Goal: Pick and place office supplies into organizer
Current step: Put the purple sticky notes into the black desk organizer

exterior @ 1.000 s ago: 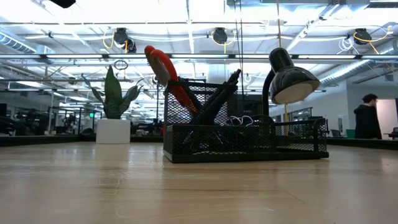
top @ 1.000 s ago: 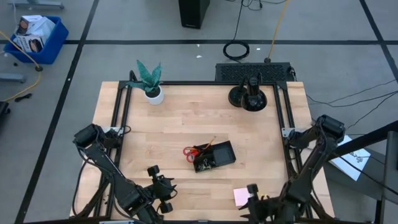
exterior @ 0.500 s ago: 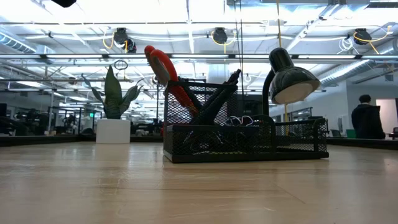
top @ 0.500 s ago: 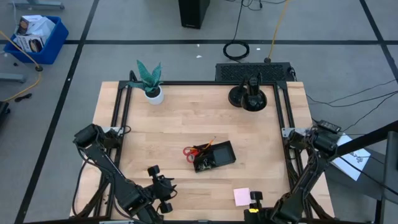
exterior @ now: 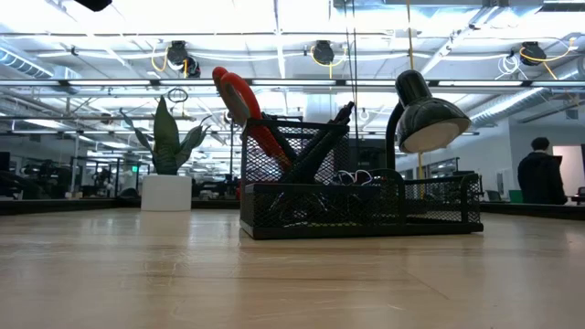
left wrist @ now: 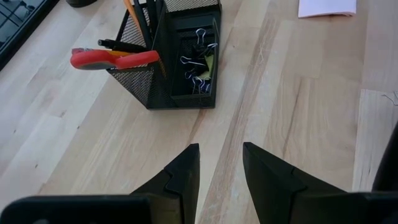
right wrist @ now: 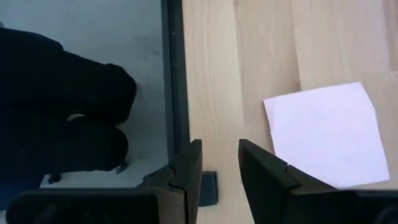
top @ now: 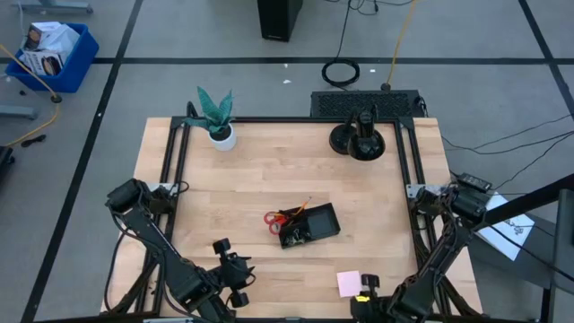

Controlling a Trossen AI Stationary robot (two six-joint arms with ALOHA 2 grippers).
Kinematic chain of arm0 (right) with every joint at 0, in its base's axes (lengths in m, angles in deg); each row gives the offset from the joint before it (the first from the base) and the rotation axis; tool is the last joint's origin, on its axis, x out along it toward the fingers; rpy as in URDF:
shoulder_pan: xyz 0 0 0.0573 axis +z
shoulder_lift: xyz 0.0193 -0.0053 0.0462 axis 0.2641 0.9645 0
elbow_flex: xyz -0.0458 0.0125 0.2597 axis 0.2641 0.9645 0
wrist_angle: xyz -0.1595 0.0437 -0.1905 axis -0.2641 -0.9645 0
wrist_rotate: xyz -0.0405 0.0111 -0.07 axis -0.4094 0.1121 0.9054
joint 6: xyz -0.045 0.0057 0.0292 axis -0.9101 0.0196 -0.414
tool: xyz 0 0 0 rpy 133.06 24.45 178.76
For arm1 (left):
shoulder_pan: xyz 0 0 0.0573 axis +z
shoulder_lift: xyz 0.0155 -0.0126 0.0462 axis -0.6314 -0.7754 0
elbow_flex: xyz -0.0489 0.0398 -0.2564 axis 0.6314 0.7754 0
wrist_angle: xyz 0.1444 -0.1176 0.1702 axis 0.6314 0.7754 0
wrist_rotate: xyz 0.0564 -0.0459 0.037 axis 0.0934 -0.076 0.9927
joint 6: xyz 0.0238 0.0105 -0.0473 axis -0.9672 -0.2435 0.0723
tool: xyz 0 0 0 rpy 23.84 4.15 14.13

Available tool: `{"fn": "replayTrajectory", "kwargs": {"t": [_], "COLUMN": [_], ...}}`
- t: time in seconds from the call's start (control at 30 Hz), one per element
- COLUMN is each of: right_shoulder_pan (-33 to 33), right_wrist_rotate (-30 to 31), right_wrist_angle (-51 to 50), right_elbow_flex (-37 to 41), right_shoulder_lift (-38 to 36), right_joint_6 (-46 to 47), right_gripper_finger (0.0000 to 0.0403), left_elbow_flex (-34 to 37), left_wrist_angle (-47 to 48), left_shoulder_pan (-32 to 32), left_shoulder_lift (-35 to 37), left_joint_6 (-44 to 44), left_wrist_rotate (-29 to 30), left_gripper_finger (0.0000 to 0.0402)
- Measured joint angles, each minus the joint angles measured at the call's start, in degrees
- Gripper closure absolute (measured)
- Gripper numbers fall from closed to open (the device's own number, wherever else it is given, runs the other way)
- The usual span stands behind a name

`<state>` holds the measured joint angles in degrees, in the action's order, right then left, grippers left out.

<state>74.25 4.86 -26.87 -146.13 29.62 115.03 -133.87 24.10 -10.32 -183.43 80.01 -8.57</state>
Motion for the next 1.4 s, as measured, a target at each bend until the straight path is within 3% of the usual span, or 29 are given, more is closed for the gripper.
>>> {"fn": "replayTrajectory", "kwargs": {"t": [0.77,1.4], "right_shoulder_pan": [-0.2,-1.8], "right_wrist_rotate": [0.1,-3.0], "right_wrist_angle": [4.3,5.1], "right_elbow_flex": [0.0,0.0], "right_shoulder_lift": [0.0,0.0], "right_joint_6": [-7.1,-3.3], "right_gripper_finger": [0.0307,0.0304], "left_elbow_flex": [0.0,0.0], "left_wrist_angle": [0.0,0.0], "left_shoulder_pan": [0.0,0.0], "left_shoulder_lift": [0.0,0.0], "left_joint_6": [-0.3,-0.2], "left_wrist_rotate": [0.0,0.0], "left_gripper_finger": [0.0275,0.0275]}}
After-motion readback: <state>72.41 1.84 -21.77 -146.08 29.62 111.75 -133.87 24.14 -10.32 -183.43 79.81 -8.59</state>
